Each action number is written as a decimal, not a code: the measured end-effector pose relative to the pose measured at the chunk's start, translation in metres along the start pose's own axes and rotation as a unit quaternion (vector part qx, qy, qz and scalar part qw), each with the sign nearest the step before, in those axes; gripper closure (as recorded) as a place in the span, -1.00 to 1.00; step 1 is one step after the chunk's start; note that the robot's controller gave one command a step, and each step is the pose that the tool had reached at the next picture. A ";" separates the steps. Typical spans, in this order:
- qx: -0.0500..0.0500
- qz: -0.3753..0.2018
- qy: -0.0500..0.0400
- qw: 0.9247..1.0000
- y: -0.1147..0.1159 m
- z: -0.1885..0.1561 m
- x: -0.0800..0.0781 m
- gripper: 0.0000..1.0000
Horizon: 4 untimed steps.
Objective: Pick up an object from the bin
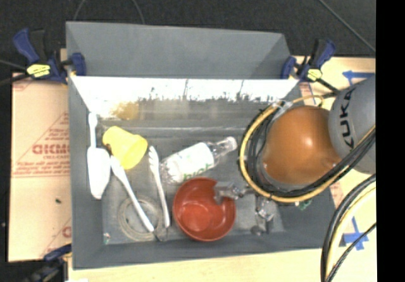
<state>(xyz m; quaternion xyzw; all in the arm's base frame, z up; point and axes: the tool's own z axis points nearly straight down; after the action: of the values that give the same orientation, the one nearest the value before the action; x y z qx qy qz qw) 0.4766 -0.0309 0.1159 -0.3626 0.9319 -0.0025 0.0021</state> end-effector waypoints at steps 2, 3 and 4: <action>0.006 -0.303 -0.005 0.953 0.011 0.042 -0.010 1.00; 0.006 -0.303 -0.005 0.953 0.011 0.042 -0.010 1.00; 0.001 -0.304 -0.003 0.953 0.014 0.002 -0.008 1.00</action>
Offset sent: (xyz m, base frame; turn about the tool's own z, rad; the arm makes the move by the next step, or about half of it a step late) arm -0.0042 0.0142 -0.0459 -0.6199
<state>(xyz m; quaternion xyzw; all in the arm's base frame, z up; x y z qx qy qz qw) 0.4735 -0.0153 0.1140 -0.6284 0.7779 -0.0027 0.0039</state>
